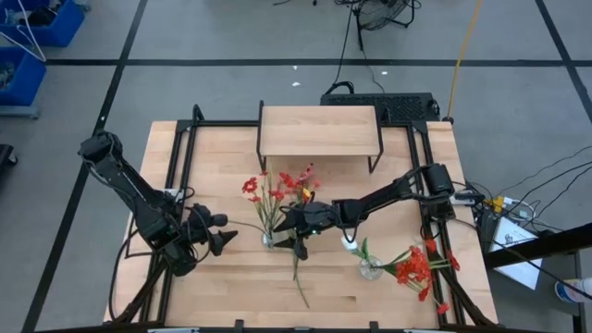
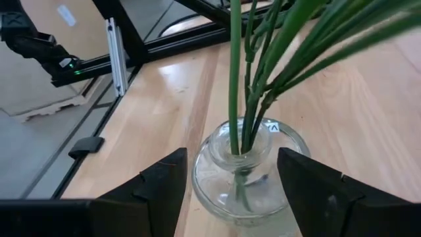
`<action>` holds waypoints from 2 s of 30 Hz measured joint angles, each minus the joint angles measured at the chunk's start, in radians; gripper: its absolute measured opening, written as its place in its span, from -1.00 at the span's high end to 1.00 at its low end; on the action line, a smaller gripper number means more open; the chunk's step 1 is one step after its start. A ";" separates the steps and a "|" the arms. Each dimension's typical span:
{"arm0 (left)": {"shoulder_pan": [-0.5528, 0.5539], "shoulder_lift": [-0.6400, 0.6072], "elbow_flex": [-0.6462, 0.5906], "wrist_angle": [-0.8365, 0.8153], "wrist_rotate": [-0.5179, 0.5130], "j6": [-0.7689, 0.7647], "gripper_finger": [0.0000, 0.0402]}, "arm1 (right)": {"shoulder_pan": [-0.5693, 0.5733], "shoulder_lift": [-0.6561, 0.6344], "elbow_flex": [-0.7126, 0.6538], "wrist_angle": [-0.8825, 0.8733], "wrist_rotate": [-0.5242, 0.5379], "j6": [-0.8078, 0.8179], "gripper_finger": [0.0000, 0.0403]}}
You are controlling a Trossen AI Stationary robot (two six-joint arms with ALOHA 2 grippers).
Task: Pick and place flowers into a vace then onto a shelf
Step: Move the left transparent vase to the middle left of the table
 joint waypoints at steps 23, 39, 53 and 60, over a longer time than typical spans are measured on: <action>-0.032 0.000 0.000 0.037 0.067 -0.004 -0.99 | 0.013 0.163 0.142 0.035 0.026 -0.039 -0.04; -0.111 0.000 0.000 0.124 0.089 0.001 -0.99 | -0.014 0.244 0.270 0.007 0.191 -0.159 -0.04; -0.114 0.001 0.000 0.123 0.085 0.004 -0.99 | -0.053 0.245 0.269 0.054 0.273 -0.239 -0.05; -0.114 0.001 0.000 0.119 0.086 0.005 -0.99 | -0.042 0.242 0.267 0.083 0.290 -0.228 -0.09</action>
